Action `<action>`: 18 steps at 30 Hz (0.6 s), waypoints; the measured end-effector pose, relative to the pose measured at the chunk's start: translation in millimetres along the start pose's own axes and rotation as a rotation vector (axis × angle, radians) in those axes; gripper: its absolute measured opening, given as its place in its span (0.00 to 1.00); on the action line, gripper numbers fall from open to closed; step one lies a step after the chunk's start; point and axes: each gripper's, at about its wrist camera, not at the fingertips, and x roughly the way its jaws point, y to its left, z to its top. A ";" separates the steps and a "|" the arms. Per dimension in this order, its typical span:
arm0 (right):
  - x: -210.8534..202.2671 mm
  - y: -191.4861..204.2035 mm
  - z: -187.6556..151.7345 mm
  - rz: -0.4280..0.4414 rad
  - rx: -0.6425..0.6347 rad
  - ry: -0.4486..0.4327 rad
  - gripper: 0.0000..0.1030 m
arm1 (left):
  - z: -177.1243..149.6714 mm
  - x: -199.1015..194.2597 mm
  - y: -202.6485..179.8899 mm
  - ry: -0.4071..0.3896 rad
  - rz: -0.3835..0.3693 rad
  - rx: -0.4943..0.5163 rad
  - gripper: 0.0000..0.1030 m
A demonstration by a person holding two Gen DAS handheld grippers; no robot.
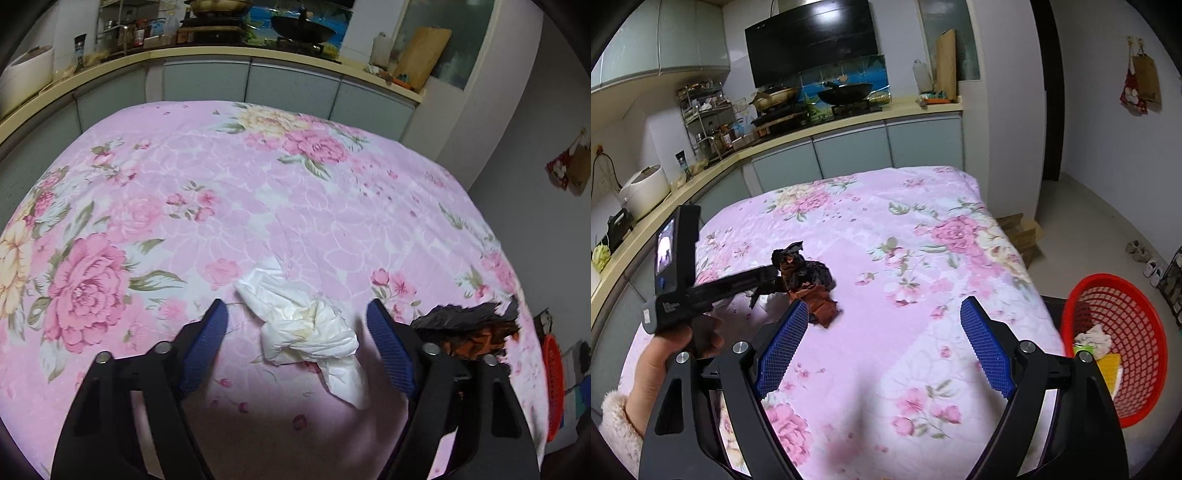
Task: Collect trash
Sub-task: 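Grasp the white tissue with the left tool while the right tool grasps the black-orange bag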
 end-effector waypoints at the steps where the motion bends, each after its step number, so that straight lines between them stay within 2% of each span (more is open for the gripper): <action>1: 4.1 2.6 0.0 0.002 -0.002 0.005 0.79 | -0.1 1.1 -0.8 -0.002 0.005 0.006 0.65; 2: 7.4 3.9 0.1 0.005 -0.001 0.010 0.79 | -0.3 0.8 -1.5 -0.006 0.004 0.010 0.62; 4: 16.0 8.2 0.6 0.017 0.000 0.024 0.79 | -0.5 0.3 0.0 -0.010 -0.012 0.006 0.48; 6: 24.5 14.3 0.5 0.032 -0.003 0.040 0.79 | 0.0 0.1 3.2 -0.012 -0.023 -0.008 0.42; 10: 39.2 33.5 2.4 0.050 -0.046 0.054 0.79 | -2.8 -5.1 8.4 -0.018 -0.040 -0.018 0.39; 14: 57.6 46.2 5.8 0.051 -0.092 0.074 0.79 | -4.2 -9.0 8.4 -0.034 -0.014 -0.012 0.38; 18: 76.7 50.4 8.7 0.100 -0.104 0.129 0.79 | -2.2 -10.1 15.8 -0.043 0.015 -0.045 0.38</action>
